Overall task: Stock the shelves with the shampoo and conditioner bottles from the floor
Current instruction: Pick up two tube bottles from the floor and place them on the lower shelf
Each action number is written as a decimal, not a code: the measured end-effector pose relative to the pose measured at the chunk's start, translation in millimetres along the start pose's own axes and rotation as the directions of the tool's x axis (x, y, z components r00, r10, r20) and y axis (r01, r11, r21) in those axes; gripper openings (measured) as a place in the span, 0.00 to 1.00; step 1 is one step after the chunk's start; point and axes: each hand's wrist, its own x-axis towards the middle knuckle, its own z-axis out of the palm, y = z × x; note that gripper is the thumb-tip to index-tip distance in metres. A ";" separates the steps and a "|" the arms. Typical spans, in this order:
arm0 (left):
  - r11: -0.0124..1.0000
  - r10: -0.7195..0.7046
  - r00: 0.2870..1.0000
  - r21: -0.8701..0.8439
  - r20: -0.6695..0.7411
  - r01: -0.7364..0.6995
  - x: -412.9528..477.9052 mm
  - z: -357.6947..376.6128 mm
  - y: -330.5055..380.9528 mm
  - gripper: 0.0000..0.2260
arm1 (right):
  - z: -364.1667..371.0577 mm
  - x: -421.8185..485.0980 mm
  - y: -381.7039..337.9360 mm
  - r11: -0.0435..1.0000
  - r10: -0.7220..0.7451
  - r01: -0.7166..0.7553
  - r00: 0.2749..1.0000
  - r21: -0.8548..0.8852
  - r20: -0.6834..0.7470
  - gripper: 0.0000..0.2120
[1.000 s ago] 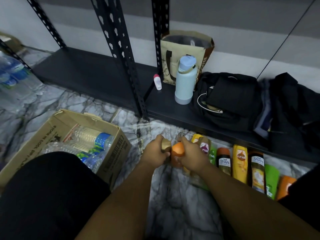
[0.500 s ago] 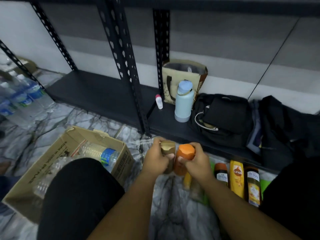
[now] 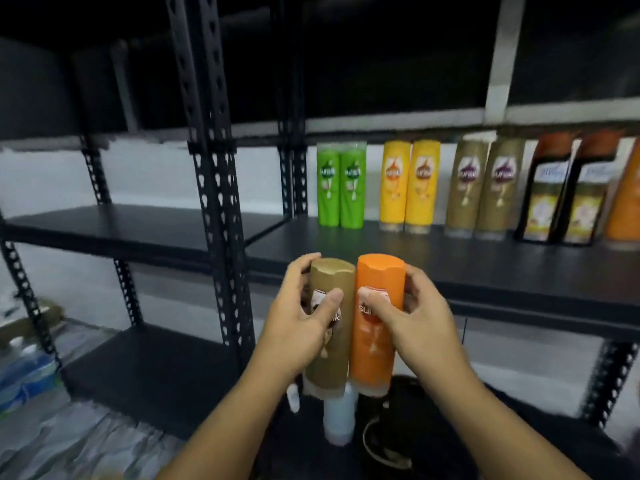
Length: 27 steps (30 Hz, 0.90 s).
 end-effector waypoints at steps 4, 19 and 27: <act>0.993 0.108 0.993 -0.039 -0.039 -0.109 58.0 -3.9 56.5 0.21 | -10.1 53.1 -62.4 0.993 -0.115 0.115 0.993 0.025 -0.014 0.22; 0.999 0.046 0.991 -0.016 -0.126 -0.048 201.6 23.2 63.8 0.20 | 3.2 188.1 -72.0 0.940 -0.227 0.216 0.974 -0.264 -0.012 0.29; 0.996 0.073 0.992 0.039 0.105 -0.077 198.5 13.7 30.9 0.29 | -12.6 195.9 -46.1 0.912 -0.005 0.127 0.955 -0.391 0.298 0.45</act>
